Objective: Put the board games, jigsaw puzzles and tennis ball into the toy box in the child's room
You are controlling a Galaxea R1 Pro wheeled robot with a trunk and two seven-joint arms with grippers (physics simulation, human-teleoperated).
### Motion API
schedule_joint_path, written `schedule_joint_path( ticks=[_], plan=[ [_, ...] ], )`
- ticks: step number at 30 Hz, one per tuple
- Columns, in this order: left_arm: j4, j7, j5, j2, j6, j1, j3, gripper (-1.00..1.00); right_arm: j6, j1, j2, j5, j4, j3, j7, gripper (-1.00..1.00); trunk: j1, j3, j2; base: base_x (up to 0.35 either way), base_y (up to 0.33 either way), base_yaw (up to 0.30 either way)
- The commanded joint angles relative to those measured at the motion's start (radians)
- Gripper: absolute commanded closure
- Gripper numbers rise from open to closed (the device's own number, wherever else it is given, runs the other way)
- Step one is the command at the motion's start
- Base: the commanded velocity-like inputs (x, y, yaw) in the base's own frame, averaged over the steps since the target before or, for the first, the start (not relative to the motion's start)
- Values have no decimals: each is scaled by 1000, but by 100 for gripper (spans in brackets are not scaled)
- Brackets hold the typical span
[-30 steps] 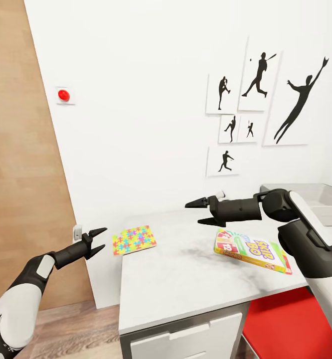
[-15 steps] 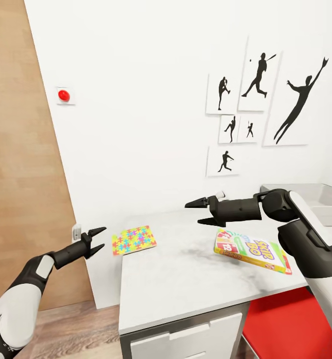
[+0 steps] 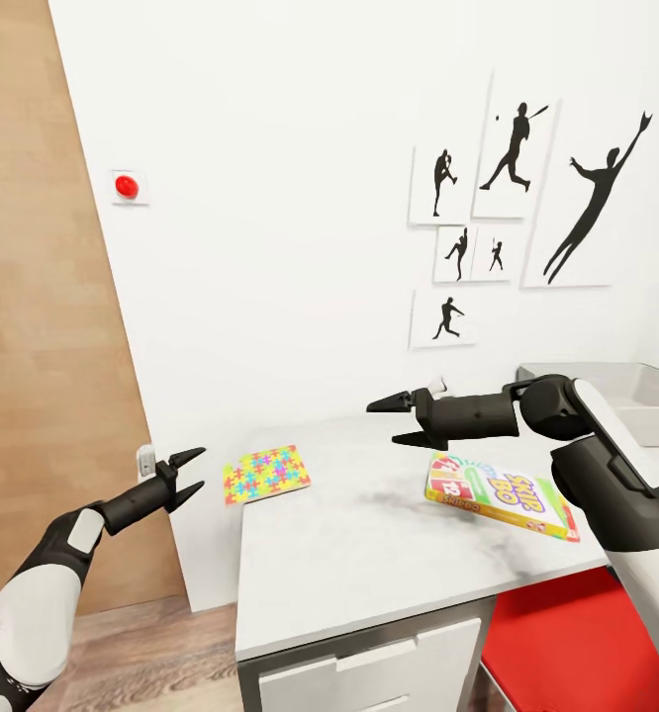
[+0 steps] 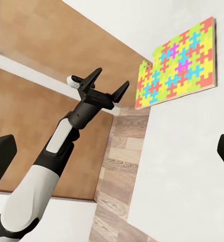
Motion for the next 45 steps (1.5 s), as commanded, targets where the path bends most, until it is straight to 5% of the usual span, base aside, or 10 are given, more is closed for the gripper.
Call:
schedule_joint_path(
  ticks=[1,9,19,45],
  plan=[
    [0,-3,-2,0,4,-1,5,-100,0,-1,0,-10,0,1,-10,-100,4,-4,-8,0,0,0],
    [0,-3,-2,0,4,-1,6,-100,0,-1,0,-10,0,1,-10,-100,4,-4,-8,0,0,0],
    [0,-3,-2,-1,4,-1,6,-100,0,-1,0,-10,0,1,-10,-100,42,-36,-78,0,0,0],
    [0,-3,-3,-3,4,0,5,-100,0,-1,1,-9,1,1,-10,-100,42,-26,-78,0,0,-43]
  ],
)
